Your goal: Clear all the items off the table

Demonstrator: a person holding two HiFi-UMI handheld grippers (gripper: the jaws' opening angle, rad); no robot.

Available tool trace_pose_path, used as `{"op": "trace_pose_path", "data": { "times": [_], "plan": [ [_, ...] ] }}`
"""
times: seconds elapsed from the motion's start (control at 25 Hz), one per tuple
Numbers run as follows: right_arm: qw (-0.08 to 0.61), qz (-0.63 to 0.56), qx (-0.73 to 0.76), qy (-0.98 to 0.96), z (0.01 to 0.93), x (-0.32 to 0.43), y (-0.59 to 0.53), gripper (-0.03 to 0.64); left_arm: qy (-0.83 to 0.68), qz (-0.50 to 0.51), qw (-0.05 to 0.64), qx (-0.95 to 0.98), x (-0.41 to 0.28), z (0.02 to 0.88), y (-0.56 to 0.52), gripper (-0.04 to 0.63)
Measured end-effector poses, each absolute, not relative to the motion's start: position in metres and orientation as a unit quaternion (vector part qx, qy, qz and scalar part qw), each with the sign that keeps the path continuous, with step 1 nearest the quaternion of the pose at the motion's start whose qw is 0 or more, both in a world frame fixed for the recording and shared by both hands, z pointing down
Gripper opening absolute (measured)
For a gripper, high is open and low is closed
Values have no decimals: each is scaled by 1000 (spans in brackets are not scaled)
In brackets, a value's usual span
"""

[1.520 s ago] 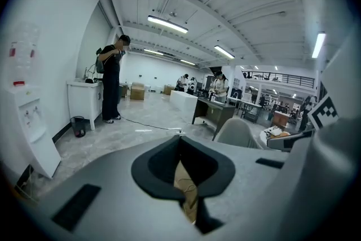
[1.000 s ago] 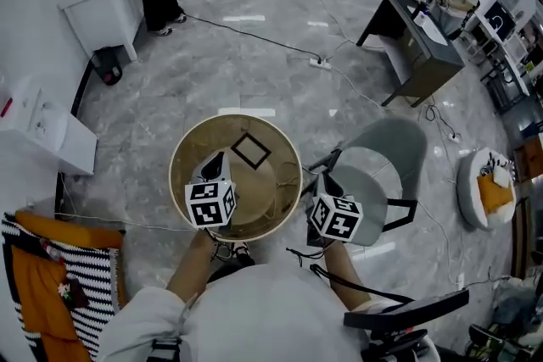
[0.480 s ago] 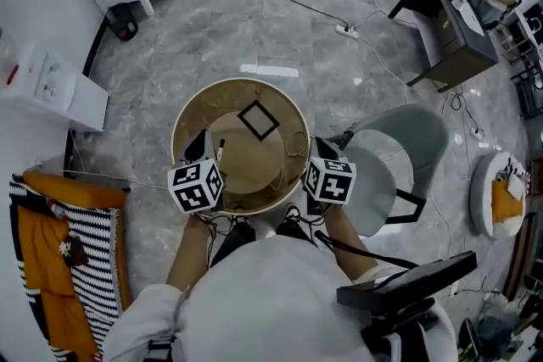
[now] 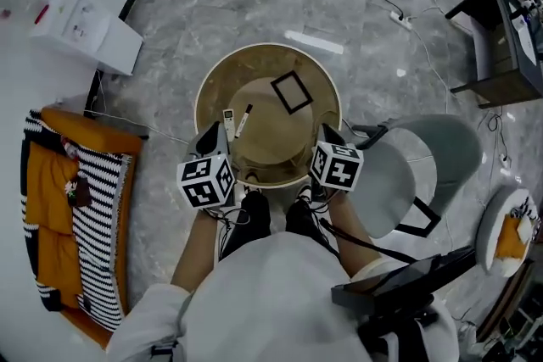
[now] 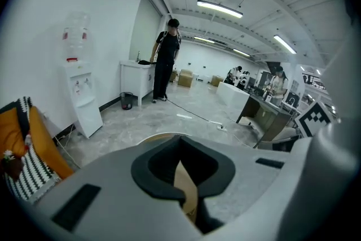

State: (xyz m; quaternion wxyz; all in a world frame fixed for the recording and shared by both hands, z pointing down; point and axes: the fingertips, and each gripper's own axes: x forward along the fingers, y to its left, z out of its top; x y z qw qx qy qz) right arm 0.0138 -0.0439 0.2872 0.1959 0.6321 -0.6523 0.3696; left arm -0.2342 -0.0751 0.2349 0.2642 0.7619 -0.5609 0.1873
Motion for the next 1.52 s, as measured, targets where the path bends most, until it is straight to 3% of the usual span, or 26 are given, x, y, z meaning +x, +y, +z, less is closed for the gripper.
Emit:
{"op": "trace_pose_path", "data": {
  "times": [0.28, 0.92, 1.4, 1.52],
  "plan": [
    [223, 371, 611, -662, 312, -5, -43, 25, -575, 203, 276, 743, -261, 262, -59, 8],
    [258, 413, 589, -644, 459, -33, -44, 24, -517, 286, 332, 736, -252, 440, -57, 8],
    [272, 433, 581, -633, 491, -41, -32, 23, -522, 297, 374, 707, -265, 485, -70, 12],
    [275, 436, 581, -630, 500, -42, -33, 23, -524, 300, 387, 697, -267, 504, -80, 83]
  ]
}}
